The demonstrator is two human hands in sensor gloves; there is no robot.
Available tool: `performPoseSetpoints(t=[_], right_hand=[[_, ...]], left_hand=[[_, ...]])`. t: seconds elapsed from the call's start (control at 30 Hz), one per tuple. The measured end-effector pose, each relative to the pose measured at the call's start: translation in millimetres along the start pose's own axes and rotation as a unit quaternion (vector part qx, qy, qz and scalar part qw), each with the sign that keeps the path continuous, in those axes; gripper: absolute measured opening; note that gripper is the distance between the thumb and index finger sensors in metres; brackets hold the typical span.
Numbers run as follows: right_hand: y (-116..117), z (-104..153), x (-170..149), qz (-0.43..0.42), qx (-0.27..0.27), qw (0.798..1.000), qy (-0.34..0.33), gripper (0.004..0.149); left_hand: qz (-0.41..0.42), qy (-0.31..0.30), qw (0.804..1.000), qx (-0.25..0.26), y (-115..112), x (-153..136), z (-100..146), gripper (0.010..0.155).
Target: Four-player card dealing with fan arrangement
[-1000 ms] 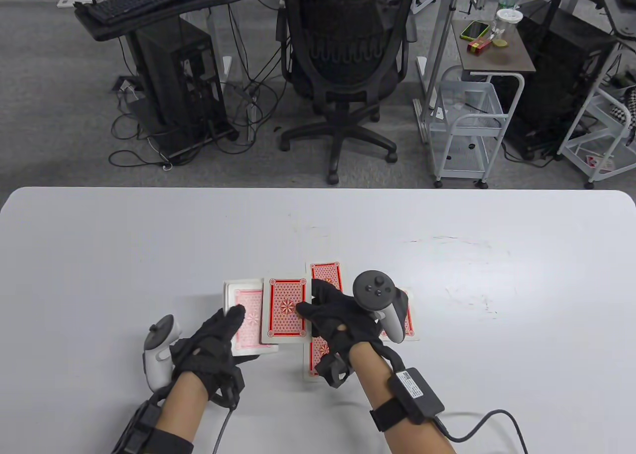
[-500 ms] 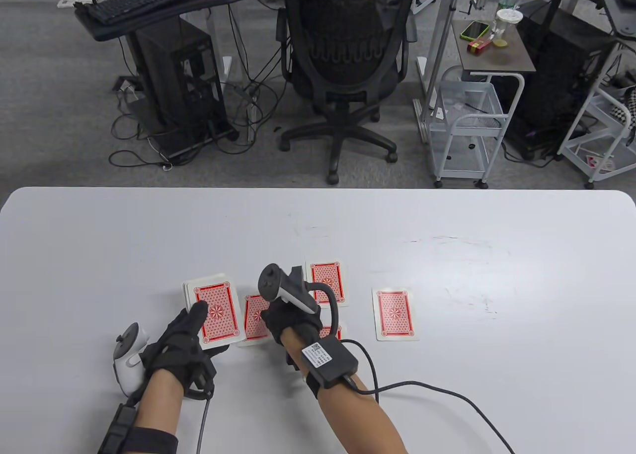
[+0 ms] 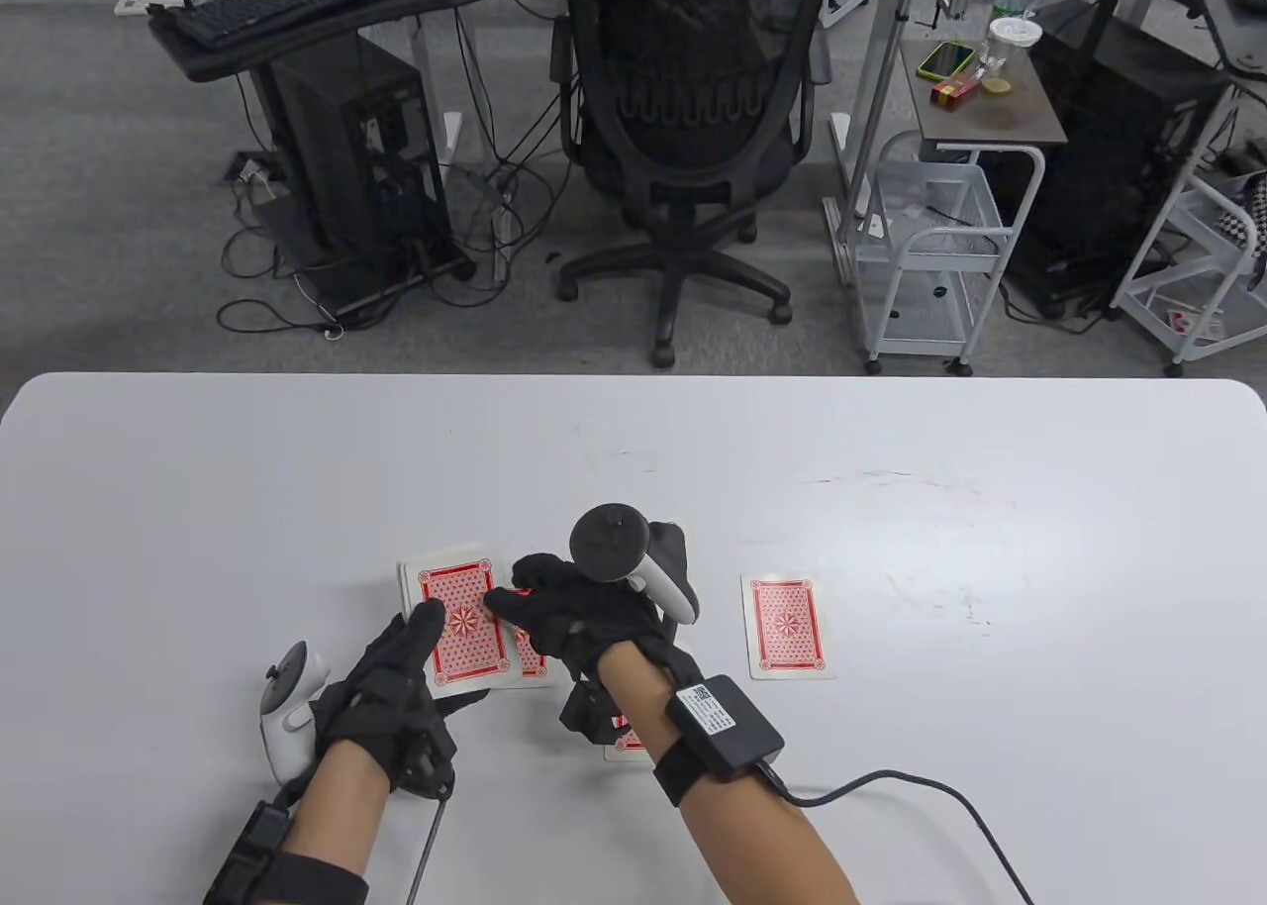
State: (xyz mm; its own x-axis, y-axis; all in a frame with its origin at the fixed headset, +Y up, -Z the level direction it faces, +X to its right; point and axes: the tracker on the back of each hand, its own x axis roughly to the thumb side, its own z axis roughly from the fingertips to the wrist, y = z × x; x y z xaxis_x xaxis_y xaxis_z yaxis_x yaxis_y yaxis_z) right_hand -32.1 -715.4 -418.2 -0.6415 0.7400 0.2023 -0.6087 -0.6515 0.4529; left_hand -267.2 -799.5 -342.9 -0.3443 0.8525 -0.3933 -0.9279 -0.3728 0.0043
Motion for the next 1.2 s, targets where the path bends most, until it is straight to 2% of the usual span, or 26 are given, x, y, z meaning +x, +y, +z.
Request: performPoseSetpoints(t=[0.1,0.2,0.3,0.4,0.53,0.57,0.67,0.8,0.93,1.1,1.17,1.2], right_hand=[[0.9,8.3,-2.5,-0.007,-0.061,0.998,-0.006,0.062],[-2.7,11.8,-9.4,-0.034,-0.073,0.997,0.002,0.061],[-6.9,11.5,-17.5,-0.072,-0.063,0.995,-0.004,0.065],[-12.7,10.6,-27.8,-0.125,-0.045,0.991,-0.007,0.064],[-39.3,9.8,-42.4,-0.136,-0.064,0.988,0.027,0.065],[-53.3,8.8,-47.9,-0.112,-0.085,0.989,0.04,0.066],[-76.6,3.1,-59.1,-0.044,-0.116,0.989,0.084,0.069],[-90.6,-12.8,-76.4,0.05,-0.132,0.977,0.157,0.072],[-85.7,-34.9,-92.5,0.183,-0.12,0.948,0.229,0.074],[-65.1,-55.6,-100.4,0.344,-0.099,0.888,0.288,0.079],[-61.8,-56.7,-99.3,0.376,-0.092,0.875,0.292,0.079],[-62.4,-55.3,-97.6,0.378,-0.099,0.876,0.282,0.079]], left_hand=[[0.002,-0.004,1.0,-0.004,-8.1,-4.9,2.1,0.052],[0.0,-0.002,1.0,-0.02,-8.7,-7.5,0.9,0.053],[0.015,0.0,0.999,-0.029,-7.7,-8.7,-1.5,0.053],[0.02,-0.004,0.999,-0.033,-6.8,-7.6,-3.0,0.052],[0.006,-0.004,1.0,-0.008,-0.3,-6.1,-2.8,0.052],[0.007,0.0,1.0,-0.003,2.6,-6.5,-2.9,0.052],[0.009,0.001,1.0,0.01,8.9,-5.7,-4.0,0.052],[0.009,-0.002,1.0,0.015,12.6,-4.2,-5.1,0.052],[0.007,-0.005,1.0,0.024,16.5,-3.1,-4.9,0.052],[0.009,-0.009,1.0,0.028,22.7,-0.7,-5.4,0.052],[0.009,-0.008,0.999,0.032,24.6,-1.1,-5.5,0.052],[0.011,-0.007,0.999,0.034,25.0,-1.5,-5.6,0.052]])
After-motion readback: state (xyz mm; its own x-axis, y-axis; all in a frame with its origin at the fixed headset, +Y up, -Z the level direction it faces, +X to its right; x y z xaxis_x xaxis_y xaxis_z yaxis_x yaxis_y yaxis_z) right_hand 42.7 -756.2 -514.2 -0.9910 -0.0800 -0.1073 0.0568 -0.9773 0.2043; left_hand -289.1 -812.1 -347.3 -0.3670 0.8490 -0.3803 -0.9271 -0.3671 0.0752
